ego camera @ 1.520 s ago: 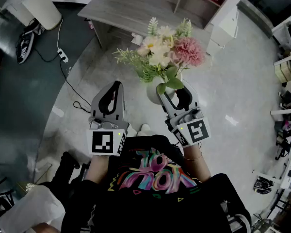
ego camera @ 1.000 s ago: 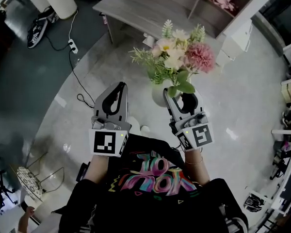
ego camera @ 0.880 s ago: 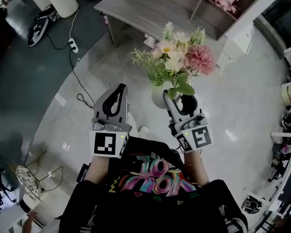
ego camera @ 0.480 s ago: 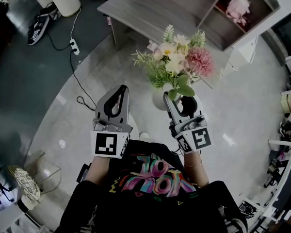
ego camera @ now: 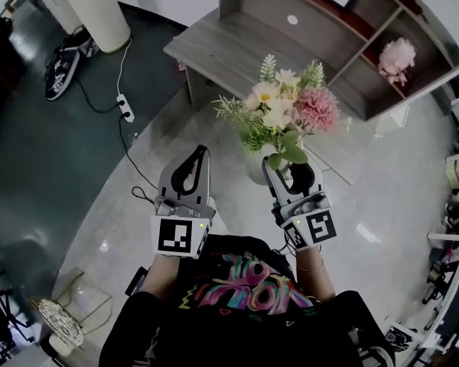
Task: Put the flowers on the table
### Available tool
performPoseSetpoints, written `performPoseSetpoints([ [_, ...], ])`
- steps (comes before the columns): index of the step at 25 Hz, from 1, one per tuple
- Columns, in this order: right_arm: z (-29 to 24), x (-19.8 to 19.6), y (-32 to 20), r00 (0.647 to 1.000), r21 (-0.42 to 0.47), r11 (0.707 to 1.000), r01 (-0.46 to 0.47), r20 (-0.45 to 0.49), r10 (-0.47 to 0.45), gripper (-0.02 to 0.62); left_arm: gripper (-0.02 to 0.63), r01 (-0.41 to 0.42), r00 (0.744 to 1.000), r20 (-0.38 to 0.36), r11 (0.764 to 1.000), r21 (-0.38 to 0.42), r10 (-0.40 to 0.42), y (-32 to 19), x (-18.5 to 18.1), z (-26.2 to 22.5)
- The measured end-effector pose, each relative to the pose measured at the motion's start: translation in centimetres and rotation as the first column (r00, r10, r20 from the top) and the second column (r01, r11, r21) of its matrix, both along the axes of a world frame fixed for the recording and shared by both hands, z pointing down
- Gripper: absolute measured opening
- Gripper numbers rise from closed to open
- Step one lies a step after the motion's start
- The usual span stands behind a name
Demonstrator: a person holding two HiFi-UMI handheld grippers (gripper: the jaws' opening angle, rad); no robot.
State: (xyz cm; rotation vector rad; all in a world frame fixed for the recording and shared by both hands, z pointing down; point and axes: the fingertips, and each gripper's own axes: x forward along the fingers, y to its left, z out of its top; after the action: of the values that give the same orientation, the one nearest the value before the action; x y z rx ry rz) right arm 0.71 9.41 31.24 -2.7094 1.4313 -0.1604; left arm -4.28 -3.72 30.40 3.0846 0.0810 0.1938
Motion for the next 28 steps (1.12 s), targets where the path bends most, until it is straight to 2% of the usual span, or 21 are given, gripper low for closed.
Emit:
performPoseSetpoints([
  [3,-0.4,2.2,-2.5,0.999,-0.012,0.999,-0.033,0.008,0.033,0.256,0.032,-0.030,0.999,0.011,1.000,-0.010,0.030,-2.6,2.5,-0.2],
  [6,0.0,3.0,-2.9,0.998,-0.026,0.998,-0.064,0.018,0.064,0.256,0.032,-0.053,0.998,0.019,0.998,-0.017,0.053,-3.4,3.6,0.3],
  [11,0.9,3.5,-2.8,0.993,-0.032,0.993,-0.117,0.011,0.118,0.256,0.032,-0.036,0.999,-0.028,0.996,-0.079,0.034,-4.6,4.3,0.7],
  [15,0.7,3.5,-2.6,0.992,-0.056,0.990,-0.128,0.001,0.128,0.256,0.032,-0.044,0.999,0.013,0.998,-0.038,0.044,-5.4,3.4,1.8],
  [19,0.8,3.7,-2.5,0.992,-0.061,0.990,-0.128,-0.010,0.128,0.255,0.032,-0.014,1.000,0.023,0.999,-0.032,0.015,-6.2,2.6,2.6],
  [26,1.1,3.2,-2.4,0.994,-0.035,0.994,-0.107,-0.035,0.106,0.255,0.032,0.032,0.999,-0.004,0.999,-0.015,-0.033,-6.7,0.8,2.5],
  [28,1.7,2.4,-2.7,0.993,-0.028,0.993,-0.112,-0.048,0.111,0.255,0.032,0.022,1.000,-0.021,1.000,-0.008,-0.022,-7.0,0.3,2.8],
])
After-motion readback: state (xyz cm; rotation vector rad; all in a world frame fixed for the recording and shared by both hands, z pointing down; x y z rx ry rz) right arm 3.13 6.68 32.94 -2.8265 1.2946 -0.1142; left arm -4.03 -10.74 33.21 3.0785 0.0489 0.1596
